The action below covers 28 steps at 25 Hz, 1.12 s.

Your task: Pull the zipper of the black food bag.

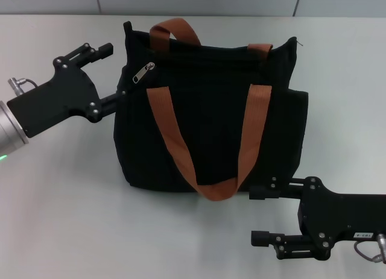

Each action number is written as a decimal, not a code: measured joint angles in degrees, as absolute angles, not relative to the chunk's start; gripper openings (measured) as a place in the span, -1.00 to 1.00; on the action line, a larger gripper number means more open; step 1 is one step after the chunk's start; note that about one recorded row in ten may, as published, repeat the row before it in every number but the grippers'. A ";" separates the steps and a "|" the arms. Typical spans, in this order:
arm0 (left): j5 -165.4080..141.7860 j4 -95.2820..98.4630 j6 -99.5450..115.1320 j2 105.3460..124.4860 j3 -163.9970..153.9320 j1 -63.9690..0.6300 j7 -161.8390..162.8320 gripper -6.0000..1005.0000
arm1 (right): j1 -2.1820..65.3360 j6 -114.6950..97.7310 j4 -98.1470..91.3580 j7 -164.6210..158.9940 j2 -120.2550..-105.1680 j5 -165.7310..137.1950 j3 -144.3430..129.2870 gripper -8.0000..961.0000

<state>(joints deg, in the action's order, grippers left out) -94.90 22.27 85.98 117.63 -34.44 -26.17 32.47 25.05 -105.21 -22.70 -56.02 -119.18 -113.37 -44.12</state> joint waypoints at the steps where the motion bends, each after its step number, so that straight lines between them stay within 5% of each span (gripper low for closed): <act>1: -94.86 22.28 86.01 117.81 -34.45 -26.16 32.03 0.37 | 25.05 -105.21 -22.70 -56.02 -119.18 -113.37 -44.12 0.51; 12: -95.20 22.42 86.26 117.43 -36.56 -26.25 30.30 0.28 | 25.12 -105.30 -22.67 -56.23 -119.18 -113.30 -44.12 0.51; 19: -95.40 22.90 86.41 117.67 -36.67 -26.30 30.04 -0.13 | 25.31 -105.40 -22.67 -56.27 -119.18 -113.28 -44.12 0.51; 26: -95.22 22.99 88.07 117.68 -36.53 -26.08 29.97 -0.91 | 25.66 -105.71 -22.67 -56.74 -119.18 -113.28 -44.12 0.51; 28: -95.16 23.06 89.19 117.68 -36.34 -25.92 29.76 -0.91 | 25.85 -106.77 -22.67 -57.03 -119.18 -113.24 -44.00 0.51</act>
<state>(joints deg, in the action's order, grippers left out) -95.16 23.06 89.19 117.68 -36.34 -25.92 29.76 25.85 -106.77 -22.67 -57.03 -119.18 -113.24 -44.00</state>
